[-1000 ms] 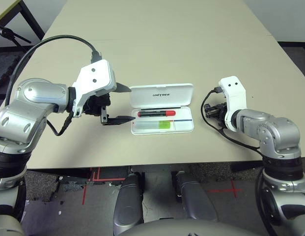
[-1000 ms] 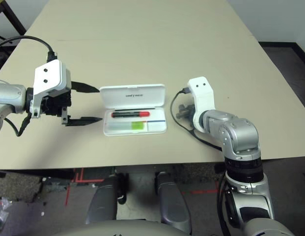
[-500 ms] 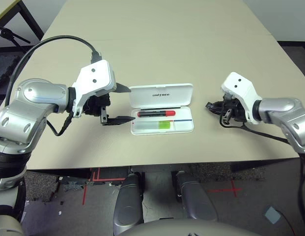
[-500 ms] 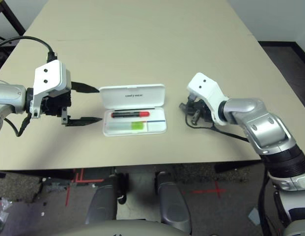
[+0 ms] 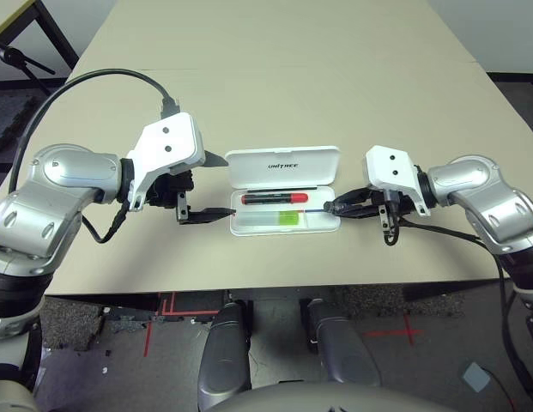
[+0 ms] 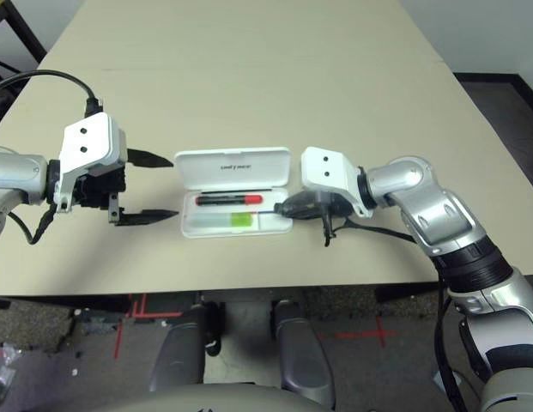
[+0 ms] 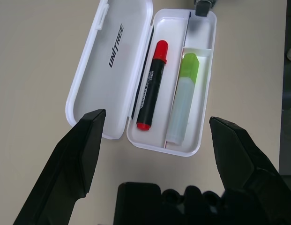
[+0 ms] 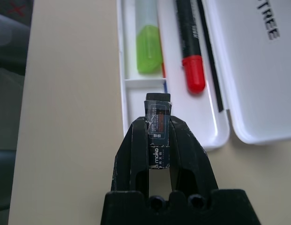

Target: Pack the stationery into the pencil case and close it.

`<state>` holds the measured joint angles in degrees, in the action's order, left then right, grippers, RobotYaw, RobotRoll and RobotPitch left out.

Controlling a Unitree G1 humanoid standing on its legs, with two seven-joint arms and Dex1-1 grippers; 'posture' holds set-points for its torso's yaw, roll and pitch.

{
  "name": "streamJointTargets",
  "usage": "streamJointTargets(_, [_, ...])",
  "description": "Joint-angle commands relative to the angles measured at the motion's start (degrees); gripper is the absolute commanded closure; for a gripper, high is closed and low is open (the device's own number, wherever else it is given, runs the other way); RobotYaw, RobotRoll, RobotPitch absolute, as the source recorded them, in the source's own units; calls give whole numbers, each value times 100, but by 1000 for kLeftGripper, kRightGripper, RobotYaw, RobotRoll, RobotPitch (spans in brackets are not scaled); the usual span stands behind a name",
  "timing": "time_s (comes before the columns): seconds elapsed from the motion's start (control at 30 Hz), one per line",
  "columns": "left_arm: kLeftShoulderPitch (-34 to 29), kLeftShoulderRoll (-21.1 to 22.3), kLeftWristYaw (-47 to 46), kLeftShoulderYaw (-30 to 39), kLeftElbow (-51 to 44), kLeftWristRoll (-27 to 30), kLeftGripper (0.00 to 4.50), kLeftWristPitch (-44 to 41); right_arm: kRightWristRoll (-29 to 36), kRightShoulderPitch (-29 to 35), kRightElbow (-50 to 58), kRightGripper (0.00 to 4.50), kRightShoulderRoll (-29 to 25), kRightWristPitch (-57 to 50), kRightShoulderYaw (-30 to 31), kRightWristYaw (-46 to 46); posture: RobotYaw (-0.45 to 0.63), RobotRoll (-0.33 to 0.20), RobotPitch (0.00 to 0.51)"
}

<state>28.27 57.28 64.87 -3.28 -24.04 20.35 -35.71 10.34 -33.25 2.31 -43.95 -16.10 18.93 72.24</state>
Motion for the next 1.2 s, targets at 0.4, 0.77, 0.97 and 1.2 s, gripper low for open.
streamJointTargets(0.4, [-182,93,-146,70,-255,32,0,-142,-515,-202,-280,3832,451,461,229,166,28,0,179])
streamJointTargets(0.77, [-274,270,-164,190,218,-139,0,30,278,-446,-405,64,221,-1033,-545,328,27,0,180])
streamJointTargets(0.97, [-422,344,-187,165,805,-373,0,308,839,-517,-926,64,-557,-2313,-1149,632,10,0,176])
streamJointTargets(1.2, [-495,309,-222,146,1302,-621,985,577,1449,-306,-908,0,-1239,-3031,-1663,1001,-5,0,172])
